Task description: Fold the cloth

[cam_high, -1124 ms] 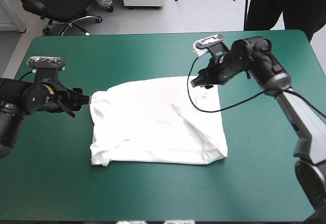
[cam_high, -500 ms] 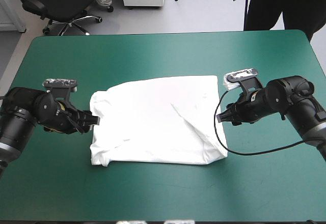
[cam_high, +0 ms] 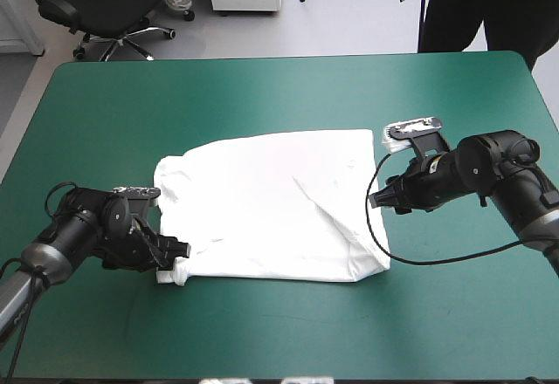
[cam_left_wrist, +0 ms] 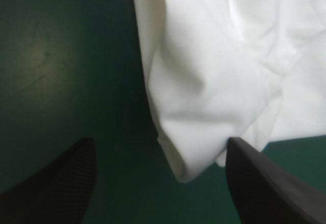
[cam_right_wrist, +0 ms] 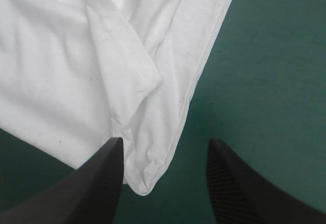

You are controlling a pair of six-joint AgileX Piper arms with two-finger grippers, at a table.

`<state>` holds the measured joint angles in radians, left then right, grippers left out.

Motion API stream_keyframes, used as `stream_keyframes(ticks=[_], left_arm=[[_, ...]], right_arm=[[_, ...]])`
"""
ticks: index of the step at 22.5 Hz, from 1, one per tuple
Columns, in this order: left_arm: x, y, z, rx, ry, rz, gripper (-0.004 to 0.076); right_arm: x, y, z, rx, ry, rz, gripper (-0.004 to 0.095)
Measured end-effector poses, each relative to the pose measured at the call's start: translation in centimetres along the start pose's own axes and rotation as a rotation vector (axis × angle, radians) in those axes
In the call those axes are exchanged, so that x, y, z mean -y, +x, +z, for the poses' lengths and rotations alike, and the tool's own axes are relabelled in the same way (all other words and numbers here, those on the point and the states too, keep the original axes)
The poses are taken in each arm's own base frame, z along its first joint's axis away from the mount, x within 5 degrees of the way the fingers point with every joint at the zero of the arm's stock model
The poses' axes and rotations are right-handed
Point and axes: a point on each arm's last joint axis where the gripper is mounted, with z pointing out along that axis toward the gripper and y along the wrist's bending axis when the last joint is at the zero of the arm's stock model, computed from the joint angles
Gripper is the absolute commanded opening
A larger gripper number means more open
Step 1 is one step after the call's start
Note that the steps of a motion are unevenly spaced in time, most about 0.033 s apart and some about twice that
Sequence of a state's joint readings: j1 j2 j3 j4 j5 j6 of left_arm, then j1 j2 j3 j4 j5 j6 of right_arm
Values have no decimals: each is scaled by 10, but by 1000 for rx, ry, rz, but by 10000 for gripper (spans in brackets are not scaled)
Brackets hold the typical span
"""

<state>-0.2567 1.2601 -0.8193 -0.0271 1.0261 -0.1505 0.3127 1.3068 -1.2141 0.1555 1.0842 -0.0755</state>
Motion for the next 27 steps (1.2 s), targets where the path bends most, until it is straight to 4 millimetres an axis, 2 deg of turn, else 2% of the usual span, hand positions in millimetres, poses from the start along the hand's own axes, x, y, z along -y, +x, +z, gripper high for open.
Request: stream_keyframes(ticks=[6,9,11,13,15,19,20,22,24,27], left_arm=[[1,-11,26,-51,-9,-3,416],[2,-10,46,-110,3,7,365],[3,-10,48,-116,15,10,253],[5,-10,49,-118,33,2,-8],[8,-10,49,-118,53,-8,-15],[9,-10,50,-116,61,-11,-15],[9,-10,50,-116,61,-11,-15],[9,-10,50,-116,61,-10,-15],[9,-10,50,-116,61,-10,-15],[9,-10,50,-116,61,-10,-15]], right_arm=[[0,0,0,0,-1,2,472],[0,0,0,-2,-1,8,472],[0,0,0,-1,-2,12,471],[-1,2,1,-15,-9,5,433],[-6,5,1,-53,-23,-28,424],[-32,18,7,-139,3,-97,438],[-39,24,12,-155,4,-106,458],[-46,32,21,-177,-2,-107,564],[-46,39,30,-194,0,-92,614],[-42,46,43,-206,27,-65,618]])
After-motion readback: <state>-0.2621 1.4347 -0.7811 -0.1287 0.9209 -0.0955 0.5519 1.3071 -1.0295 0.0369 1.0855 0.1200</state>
